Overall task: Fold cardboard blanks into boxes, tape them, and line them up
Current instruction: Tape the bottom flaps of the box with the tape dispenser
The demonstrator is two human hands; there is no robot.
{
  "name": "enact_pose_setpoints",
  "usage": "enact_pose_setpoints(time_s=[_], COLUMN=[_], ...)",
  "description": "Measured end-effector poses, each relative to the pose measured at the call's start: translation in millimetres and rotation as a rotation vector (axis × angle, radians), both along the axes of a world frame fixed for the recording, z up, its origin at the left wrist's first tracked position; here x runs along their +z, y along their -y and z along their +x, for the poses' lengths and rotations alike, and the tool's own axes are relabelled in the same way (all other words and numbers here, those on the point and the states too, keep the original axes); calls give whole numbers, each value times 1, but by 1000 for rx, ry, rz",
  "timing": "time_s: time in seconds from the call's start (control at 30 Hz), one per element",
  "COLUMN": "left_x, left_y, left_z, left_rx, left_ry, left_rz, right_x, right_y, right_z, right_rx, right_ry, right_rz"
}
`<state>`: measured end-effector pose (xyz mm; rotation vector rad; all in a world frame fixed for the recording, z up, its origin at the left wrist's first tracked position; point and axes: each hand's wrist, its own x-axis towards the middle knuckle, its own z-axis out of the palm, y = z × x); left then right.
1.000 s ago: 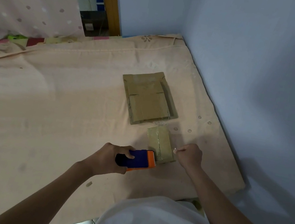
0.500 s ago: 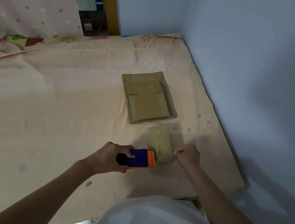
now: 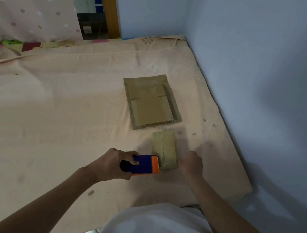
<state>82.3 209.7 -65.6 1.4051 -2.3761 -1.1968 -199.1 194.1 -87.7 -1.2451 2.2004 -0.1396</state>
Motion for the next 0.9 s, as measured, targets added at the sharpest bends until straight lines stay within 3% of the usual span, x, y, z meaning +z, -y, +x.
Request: enact_pose_setpoints(time_s=[0.33,0.47,0.53,0.7,0.9], left_x=[2,4,5,8,13], left_y=[-3,0,2,6,6], left_z=[-10,-25,-31,-39,-37], left_rx=[2,-28,-43,-77,-82], left_ry=[7,14,15,28,23], left_rz=[-18,-18,-14,-15,-29], right_x=[7,7,9,18,7], right_y=[0,2,9,26,39], right_z=[10,4,-6,-21,-18], right_rx=[0,164,356,853,958], right_ry=[69,-100,-97,42,106], right_rz=[-195,-309,-353,-53,32])
